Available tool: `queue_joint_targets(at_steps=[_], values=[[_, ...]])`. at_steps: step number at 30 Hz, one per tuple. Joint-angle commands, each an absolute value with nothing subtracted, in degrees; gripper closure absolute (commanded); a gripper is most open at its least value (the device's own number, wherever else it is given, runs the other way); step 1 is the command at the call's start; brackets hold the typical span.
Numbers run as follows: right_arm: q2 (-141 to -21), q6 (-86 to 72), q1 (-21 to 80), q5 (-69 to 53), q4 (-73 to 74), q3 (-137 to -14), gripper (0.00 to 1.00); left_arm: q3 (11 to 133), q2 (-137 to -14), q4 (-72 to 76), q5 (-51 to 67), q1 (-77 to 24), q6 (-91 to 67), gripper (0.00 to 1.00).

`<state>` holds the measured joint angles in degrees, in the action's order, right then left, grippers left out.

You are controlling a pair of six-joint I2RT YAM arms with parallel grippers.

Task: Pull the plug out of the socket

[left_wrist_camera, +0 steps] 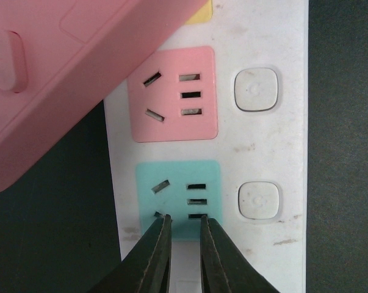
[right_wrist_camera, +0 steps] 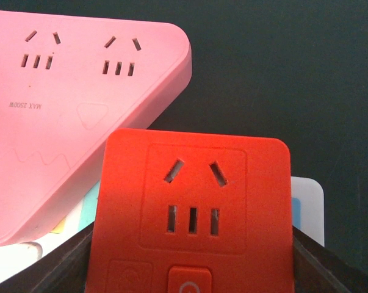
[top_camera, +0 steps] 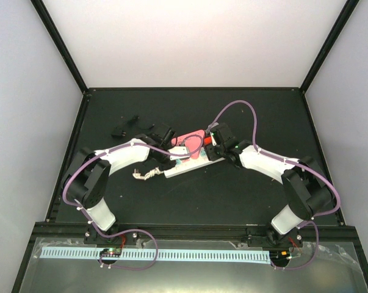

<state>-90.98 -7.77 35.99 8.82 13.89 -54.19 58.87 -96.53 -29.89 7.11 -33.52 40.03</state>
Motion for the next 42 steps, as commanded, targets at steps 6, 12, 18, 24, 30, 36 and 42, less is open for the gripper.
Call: queue_joint_targets(at_steps=[6, 12, 18, 24, 30, 36, 42], values=[[-89.6, -4.9, 37.7, 11.3, 11.0, -56.4, 0.70, 58.9, -100.8, -32.9, 6.7, -34.2, 39.5, 0.86], [-91.4, -5.6, 39.2, 12.1, 11.5, -56.8, 0.71, 58.6, -101.1, -32.8, 7.0, -34.2, 39.3, 0.86], [-89.5, -6.0, 39.0, 12.4, 11.0, -56.7, 0.71, 58.8, -101.1, -33.2, 6.9, -34.2, 39.4, 0.86], [-87.9, -8.2, 36.3, 6.9, 11.2, -56.3, 0.72, 59.1, -101.6, -33.5, 6.8, -34.2, 39.4, 0.86], [-86.6, -8.9, 35.4, 5.3, 10.6, -56.0, 0.73, 59.0, -101.9, -33.7, 6.5, -34.3, 39.3, 0.86], [-86.3, -7.6, 35.5, 9.1, 10.7, -56.1, 0.76, 59.4, -102.1, -34.1, 6.6, -34.3, 39.4, 0.86], [-86.0, -4.9, 37.8, 13.7, 10.1, -54.8, 0.76, 59.9, -102.7, -34.4, 6.8, -34.5, 38.9, 0.86]])
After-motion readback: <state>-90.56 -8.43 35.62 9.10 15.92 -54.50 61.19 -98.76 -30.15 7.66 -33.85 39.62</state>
